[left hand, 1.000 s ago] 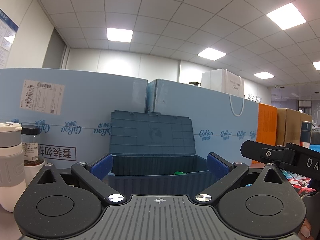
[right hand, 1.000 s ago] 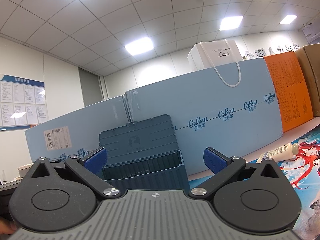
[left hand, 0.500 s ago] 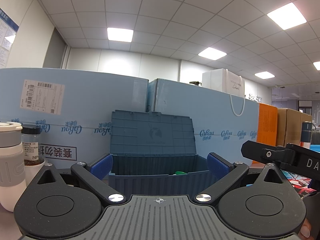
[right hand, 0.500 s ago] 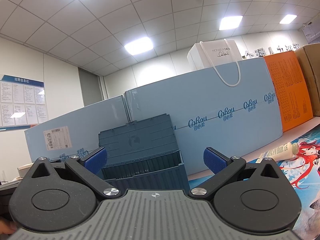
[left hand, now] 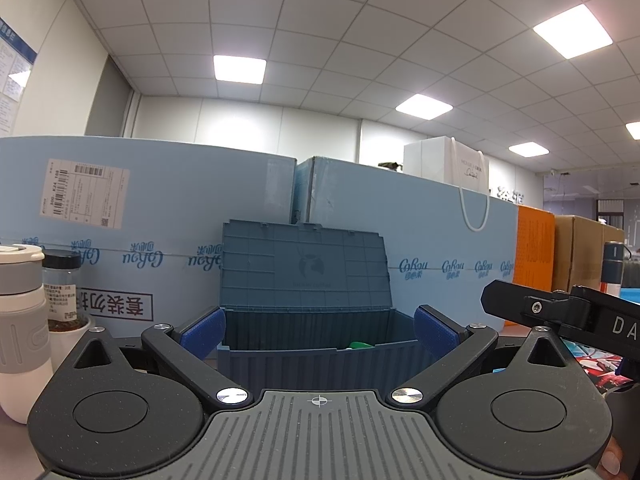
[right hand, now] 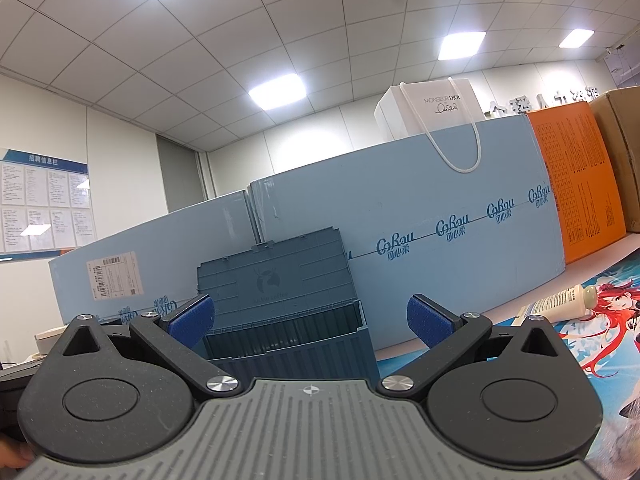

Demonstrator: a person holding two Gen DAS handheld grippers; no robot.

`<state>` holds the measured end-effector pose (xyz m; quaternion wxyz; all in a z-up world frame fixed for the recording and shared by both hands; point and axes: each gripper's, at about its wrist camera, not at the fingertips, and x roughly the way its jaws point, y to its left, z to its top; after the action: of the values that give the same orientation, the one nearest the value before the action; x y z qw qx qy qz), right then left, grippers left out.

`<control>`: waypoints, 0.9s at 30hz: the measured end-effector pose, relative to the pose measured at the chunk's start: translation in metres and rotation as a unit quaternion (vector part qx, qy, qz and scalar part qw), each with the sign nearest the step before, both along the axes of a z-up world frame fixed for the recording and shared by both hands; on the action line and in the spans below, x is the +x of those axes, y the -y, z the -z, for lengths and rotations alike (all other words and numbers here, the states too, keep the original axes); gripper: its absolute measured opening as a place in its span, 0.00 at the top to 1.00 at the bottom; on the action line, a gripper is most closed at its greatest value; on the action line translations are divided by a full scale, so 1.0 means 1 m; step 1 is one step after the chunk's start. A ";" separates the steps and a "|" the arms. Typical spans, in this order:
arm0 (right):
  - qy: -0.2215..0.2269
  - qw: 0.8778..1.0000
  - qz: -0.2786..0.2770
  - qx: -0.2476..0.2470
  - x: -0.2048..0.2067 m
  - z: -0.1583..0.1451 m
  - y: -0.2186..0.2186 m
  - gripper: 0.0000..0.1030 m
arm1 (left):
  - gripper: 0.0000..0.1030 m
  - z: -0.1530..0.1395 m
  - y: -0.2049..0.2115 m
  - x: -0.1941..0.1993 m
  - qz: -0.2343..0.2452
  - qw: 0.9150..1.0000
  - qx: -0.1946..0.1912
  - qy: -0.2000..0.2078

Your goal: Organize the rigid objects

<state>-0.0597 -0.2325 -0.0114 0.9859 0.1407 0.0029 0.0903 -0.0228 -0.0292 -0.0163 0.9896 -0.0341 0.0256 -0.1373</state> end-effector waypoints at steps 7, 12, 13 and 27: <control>0.000 1.000 0.000 0.000 0.000 0.000 0.000 0.00 | 0.01 0.000 0.000 0.000 0.000 1.000 0.000 0.000; 0.000 1.000 0.000 0.000 0.000 0.000 0.000 0.00 | 0.01 0.000 0.000 0.000 0.000 1.000 0.001 -0.002; 0.000 1.000 0.001 0.000 0.000 0.000 0.000 0.00 | 0.01 0.000 0.000 0.000 -0.001 1.000 0.001 -0.002; 0.000 1.000 0.002 -0.003 0.000 0.000 -0.001 0.00 | 0.00 -0.002 -0.003 -0.001 -0.013 1.000 -0.007 -0.002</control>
<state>-0.0600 -0.2316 -0.0116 0.9865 0.1377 0.0032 0.0883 -0.0236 -0.0262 -0.0143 0.9910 -0.0415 0.0262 -0.1243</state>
